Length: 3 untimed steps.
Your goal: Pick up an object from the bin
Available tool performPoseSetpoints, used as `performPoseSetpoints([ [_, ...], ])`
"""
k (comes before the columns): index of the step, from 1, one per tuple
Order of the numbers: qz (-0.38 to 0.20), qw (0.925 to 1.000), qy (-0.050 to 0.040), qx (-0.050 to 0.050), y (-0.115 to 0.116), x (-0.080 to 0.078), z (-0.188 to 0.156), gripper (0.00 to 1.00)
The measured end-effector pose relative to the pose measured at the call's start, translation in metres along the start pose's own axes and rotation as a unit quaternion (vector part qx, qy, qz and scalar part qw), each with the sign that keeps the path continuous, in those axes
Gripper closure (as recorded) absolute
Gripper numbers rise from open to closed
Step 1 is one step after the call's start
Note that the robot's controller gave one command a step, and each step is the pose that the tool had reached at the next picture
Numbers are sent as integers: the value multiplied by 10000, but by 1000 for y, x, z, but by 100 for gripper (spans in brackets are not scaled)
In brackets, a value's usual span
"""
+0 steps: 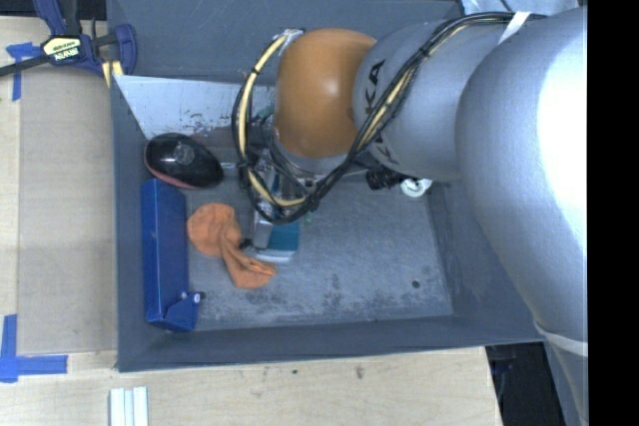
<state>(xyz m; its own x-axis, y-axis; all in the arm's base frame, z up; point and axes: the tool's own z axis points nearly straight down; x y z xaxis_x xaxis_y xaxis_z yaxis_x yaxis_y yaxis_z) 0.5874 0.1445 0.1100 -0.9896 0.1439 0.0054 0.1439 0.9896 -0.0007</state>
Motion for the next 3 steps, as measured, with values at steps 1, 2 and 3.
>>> performPoseSetpoints([
  [1,0,10000,-3,0,0,0,0,0],
  [2,-437,9990,-25,3,7,6,14,0],
  [3,-1723,9850,-31,0,28,22,35,0],
])
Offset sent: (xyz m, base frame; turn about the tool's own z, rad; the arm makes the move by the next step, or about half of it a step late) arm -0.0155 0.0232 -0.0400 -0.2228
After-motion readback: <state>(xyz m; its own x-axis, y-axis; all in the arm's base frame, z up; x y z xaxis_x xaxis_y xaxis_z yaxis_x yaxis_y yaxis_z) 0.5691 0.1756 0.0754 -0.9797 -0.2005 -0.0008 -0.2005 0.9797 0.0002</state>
